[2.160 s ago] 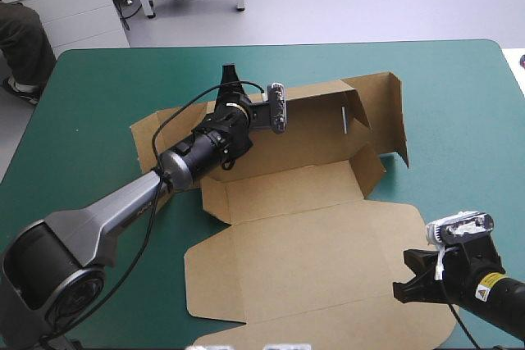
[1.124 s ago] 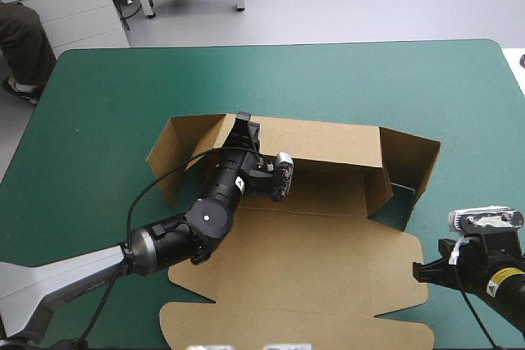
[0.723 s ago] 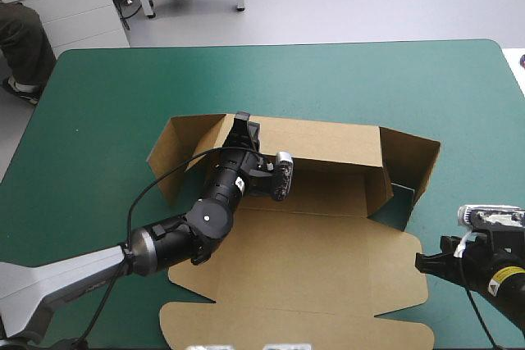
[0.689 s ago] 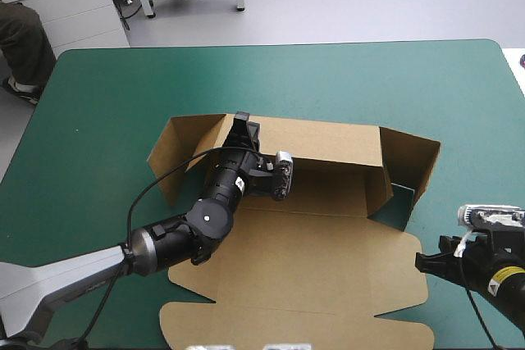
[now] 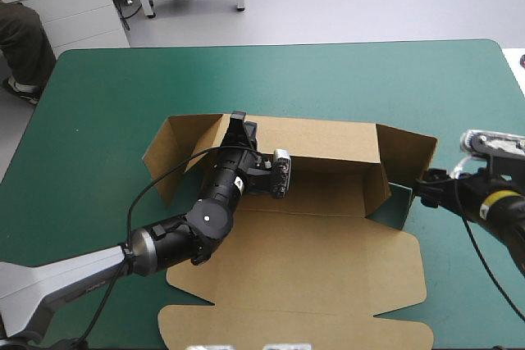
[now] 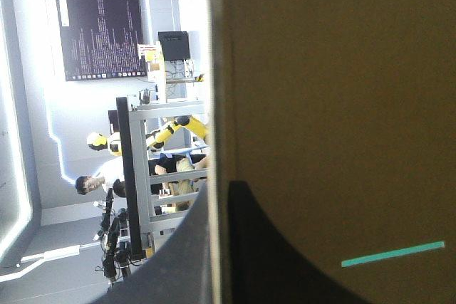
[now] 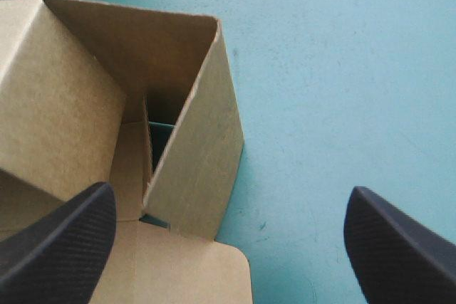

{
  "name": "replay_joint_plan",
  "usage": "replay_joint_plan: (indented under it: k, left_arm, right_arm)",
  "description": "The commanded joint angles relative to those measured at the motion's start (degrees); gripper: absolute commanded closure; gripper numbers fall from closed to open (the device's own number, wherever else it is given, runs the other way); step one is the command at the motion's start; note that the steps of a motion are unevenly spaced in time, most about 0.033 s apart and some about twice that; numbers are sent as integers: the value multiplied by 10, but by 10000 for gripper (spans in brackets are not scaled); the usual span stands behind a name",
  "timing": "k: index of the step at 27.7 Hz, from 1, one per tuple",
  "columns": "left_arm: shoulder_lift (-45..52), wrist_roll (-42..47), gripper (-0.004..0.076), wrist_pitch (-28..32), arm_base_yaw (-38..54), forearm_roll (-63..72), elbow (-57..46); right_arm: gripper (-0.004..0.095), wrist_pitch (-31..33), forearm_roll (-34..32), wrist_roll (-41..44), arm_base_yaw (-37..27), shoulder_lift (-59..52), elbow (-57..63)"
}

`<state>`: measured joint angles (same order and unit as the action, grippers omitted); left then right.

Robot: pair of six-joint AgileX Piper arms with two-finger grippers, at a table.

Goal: Fold the box

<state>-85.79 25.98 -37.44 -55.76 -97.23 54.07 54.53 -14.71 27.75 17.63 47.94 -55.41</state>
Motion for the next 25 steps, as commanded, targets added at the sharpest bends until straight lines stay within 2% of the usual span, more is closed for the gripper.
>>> replay_joint_plan:
  k: [1,3,7,9,12,16,20,25]
  left_arm:
    - [19,6,734,-24,-3,-2,8]
    - [19,6,734,-23,-3,-2,8]
    - [19,6,734,-25,-3,-2,8]
    - [19,6,734,-25,-3,-6,8]
    - [19,42,734,-25,-3,-35,8]
    - [19,66,734,-25,-3,-59,14]
    - [19,66,734,-27,-3,-59,15]
    - [19,66,734,-33,-3,-59,15]
  right_arm:
    - [103,-21,-19,-2,-4,75,-76]
    - [103,-4,-19,-11,-6,140,-133]
    - [103,31,20,-84,-57,231,-244]
    - [103,49,66,-140,-99,271,-297]
    - [103,92,171,-224,-172,327,-365]
    - [103,150,275,-285,-236,390,-421]
    - [103,173,289,-306,-254,427,-430]
    - [103,173,316,-328,-254,447,-427]
